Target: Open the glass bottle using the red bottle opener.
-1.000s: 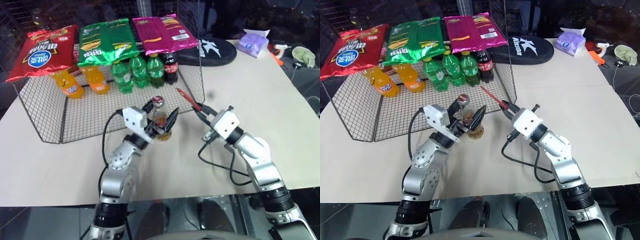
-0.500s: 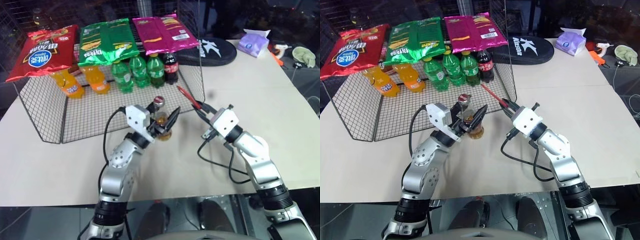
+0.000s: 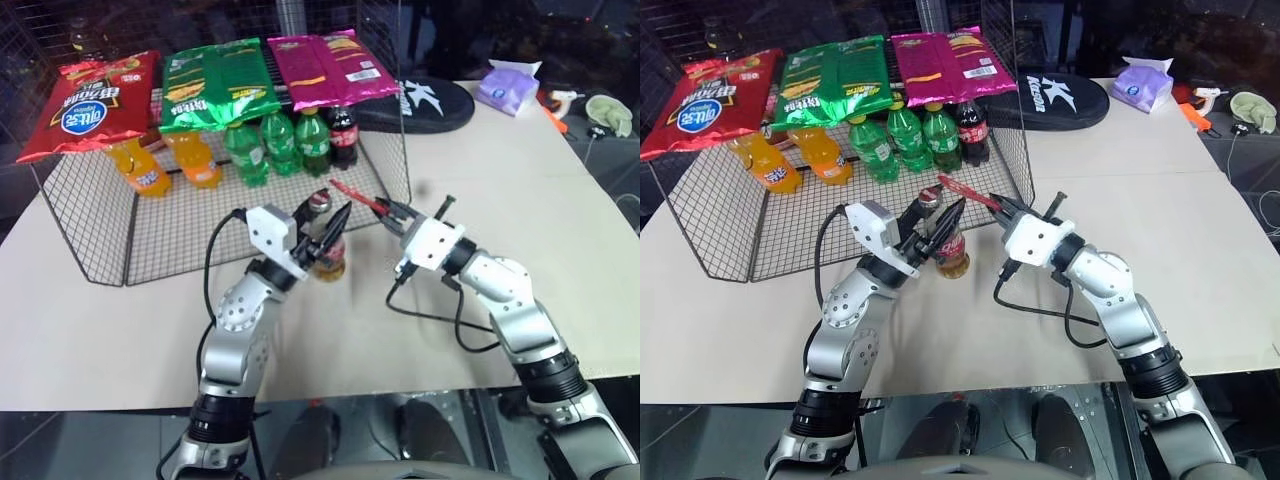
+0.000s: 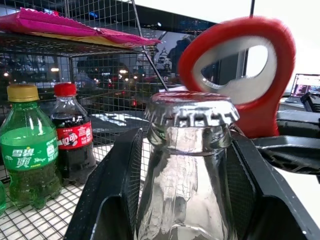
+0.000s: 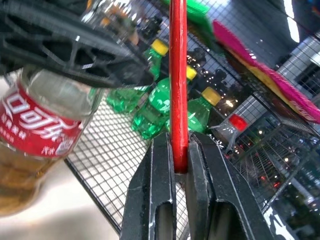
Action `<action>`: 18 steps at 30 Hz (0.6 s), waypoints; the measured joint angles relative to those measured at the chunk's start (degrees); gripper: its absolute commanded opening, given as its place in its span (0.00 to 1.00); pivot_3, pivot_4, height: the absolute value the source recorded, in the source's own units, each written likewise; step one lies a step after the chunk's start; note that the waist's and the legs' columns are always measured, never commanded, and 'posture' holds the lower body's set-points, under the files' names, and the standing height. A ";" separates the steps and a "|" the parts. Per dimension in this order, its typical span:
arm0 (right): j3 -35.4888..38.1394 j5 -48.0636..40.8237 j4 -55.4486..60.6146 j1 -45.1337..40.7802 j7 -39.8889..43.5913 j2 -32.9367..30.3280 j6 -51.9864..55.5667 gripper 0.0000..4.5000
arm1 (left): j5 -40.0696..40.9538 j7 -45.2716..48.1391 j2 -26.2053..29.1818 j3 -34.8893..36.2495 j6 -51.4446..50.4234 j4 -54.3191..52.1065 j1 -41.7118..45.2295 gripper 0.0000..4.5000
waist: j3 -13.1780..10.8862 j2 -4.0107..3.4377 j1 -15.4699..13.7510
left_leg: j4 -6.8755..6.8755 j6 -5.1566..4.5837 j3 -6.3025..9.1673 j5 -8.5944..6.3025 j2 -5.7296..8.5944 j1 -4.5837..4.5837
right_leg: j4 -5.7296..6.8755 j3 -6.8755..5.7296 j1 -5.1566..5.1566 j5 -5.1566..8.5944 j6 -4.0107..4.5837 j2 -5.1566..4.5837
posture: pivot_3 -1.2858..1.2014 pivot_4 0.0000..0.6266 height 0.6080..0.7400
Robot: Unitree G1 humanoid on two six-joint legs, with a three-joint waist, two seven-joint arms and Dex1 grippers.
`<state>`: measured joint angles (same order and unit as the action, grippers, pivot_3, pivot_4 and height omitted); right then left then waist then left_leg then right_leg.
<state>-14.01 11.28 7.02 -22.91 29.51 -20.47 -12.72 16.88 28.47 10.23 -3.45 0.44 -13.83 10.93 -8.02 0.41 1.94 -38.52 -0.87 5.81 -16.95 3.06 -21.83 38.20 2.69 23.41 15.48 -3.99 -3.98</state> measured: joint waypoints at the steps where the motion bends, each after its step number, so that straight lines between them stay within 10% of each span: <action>1: -0.25 0.41 -0.49 -0.27 -0.07 0.02 -0.36 0.00 | -0.01 0.08 0.14 -0.03 0.02 0.03 -0.03 0.37 | 0.01 -0.01 0.01 | 0.00 0.00 0.00 0.00 0.00 0.01 | 0.00 0.00 0.00 0.00 0.00 0.00 | 0.52 0.24 1.00; 18: -3.09 15.70 -8.69 -4.55 -11.68 -1.41 -15.48 0.00 | 1.07 1.25 1.51 -0.03 -1.70 0.37 0.28 0.37 | 0.39 -0.21 -0.01 | 0.01 0.00 0.00 0.00 0.00 0.17 | -0.01 0.00 -0.17 0.00 0.00 0.02 | 0.52 0.24 1.00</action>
<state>-17.09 26.97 -1.67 -27.47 17.83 -21.89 -28.20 17.96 29.73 11.74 -3.48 -1.25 -13.45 11.21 -7.63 0.20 1.94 -38.51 -0.87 5.81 -16.95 3.06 -21.66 38.19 2.69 23.24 15.48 -3.99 -3.96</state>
